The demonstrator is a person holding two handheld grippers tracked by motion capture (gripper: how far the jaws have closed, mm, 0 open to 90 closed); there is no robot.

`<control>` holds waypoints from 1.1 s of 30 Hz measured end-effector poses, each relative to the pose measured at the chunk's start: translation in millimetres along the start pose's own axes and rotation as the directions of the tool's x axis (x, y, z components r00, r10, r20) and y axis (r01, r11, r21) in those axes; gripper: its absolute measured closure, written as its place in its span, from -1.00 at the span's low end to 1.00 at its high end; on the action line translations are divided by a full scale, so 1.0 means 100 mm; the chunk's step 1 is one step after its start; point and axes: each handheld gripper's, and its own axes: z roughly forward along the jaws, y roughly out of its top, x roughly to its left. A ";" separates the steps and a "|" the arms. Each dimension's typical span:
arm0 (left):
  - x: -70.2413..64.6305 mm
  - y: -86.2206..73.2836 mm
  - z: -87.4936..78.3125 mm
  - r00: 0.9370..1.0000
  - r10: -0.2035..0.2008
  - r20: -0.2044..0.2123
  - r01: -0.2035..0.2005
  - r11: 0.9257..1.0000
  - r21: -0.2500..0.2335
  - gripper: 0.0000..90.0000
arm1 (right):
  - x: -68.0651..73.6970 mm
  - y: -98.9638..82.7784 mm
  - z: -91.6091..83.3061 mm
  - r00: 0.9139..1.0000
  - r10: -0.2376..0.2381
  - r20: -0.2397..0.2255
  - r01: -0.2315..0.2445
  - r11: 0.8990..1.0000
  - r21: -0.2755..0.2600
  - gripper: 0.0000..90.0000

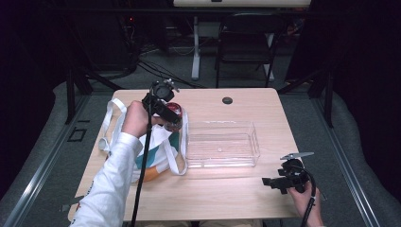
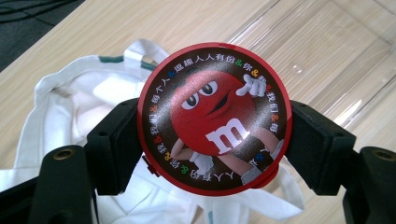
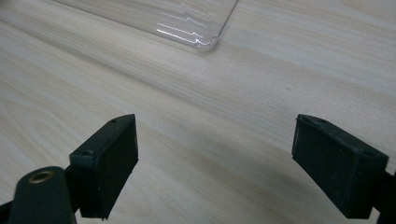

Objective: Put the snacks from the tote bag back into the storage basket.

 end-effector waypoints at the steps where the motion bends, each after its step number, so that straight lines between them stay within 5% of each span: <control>1: -0.02 0.01 0.01 1.000 0.003 0.002 -0.003 1.000 -0.003 -0.43 | 0.00 0.00 0.00 1.000 -0.001 0.000 0.001 1.000 0.000 -0.69; 22: -0.37 0.20 0.22 0.994 0.075 0.079 -0.075 0.997 0.003 -0.43 | -0.01 -0.01 -0.01 1.000 -0.001 -0.003 0.001 1.000 0.004 -0.69; 33: -0.51 0.20 0.38 0.990 0.072 0.118 -0.072 0.997 -0.005 -0.43 | 0.00 -0.01 -0.02 1.000 0.001 -0.003 -0.001 1.000 -0.002 -0.69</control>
